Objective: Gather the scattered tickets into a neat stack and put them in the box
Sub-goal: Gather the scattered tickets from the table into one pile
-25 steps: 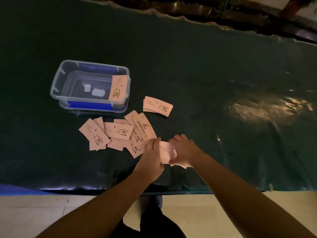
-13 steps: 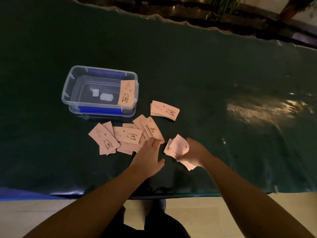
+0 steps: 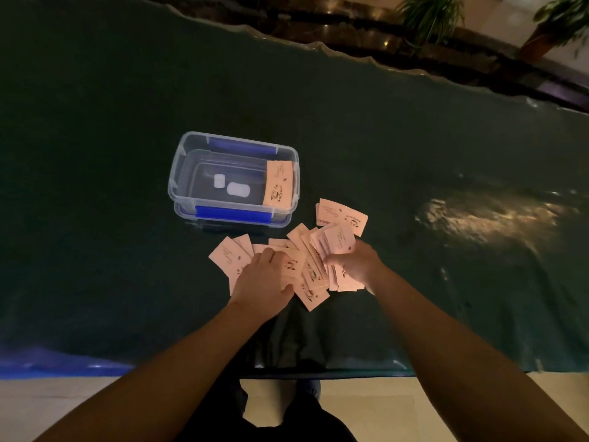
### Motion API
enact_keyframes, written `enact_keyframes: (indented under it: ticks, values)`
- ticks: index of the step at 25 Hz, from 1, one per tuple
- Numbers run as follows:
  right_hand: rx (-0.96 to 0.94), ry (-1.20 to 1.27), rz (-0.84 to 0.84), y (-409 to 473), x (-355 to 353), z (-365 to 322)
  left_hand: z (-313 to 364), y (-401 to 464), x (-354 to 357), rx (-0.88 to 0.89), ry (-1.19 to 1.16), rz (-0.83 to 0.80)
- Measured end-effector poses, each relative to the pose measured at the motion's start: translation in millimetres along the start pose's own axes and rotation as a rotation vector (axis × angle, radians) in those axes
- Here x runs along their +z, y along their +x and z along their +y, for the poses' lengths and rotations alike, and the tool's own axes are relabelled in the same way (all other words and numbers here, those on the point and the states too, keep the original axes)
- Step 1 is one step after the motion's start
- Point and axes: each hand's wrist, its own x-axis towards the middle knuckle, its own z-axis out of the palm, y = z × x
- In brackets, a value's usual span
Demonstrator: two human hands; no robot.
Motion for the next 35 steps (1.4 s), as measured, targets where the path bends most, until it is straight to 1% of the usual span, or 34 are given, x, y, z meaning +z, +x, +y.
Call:
enact_keyframes:
  ticks: [3, 6, 8, 13, 16, 20, 22, 24, 26, 29, 32, 35]
  values:
    - [0.047, -0.079, 0.033, 3.7, 14.7, -15.8, -17.7, -3.5, -6.0, -0.009, 0.037, -0.028]
    - [0.066, -0.174, 0.066, 7.9, 28.0, -27.6, -28.3, 3.2, -13.3, 0.074, 0.107, 0.005]
    - [0.072, -0.2, 0.073, 10.3, 33.2, -30.6, -28.2, 15.4, -18.5, 0.138, 0.185, -0.01]
    - [0.031, -0.16, 0.018, 15.5, 30.4, -28.1, -14.3, 45.5, -28.8, 0.176, 0.444, -0.206]
    - [-0.021, -0.127, -0.021, 17.7, 25.1, -24.8, -9.4, 49.6, -31.3, 0.239, 0.509, -0.219]
    - [-0.05, -0.091, -0.058, 19.4, 19.2, -24.0, -3.3, 43.3, -23.1, 0.366, 0.535, -0.237]
    - [-0.022, -0.044, -0.076, 19.3, 18.5, -25.9, -1.7, 35.2, -17.5, 0.32, 0.457, -0.249]
    - [0.025, -0.053, -0.079, 19.3, 18.5, -28.6, -3.1, 24.9, -12.6, 0.197, 0.328, -0.236]
    - [0.062, -0.086, -0.089, 20.8, 18.9, -30.9, -5.5, 13.4, -6.2, 0.122, 0.274, -0.199]
    - [0.08, -0.21, -0.112, 16.5, 24.5, -35.1, -7.3, 0.1, 4.2, 0.103, 0.26, -0.169]
    - [0.064, -0.312, -0.083, 10.1, 34.4, -38.5, -8.3, -4.1, 7.5, 0.077, 0.304, -0.136]
    - [0.061, -0.352, -0.068, 6.2, 38.4, -40.7, -14.3, -6.0, 6.1, 0.01, 0.362, -0.097]
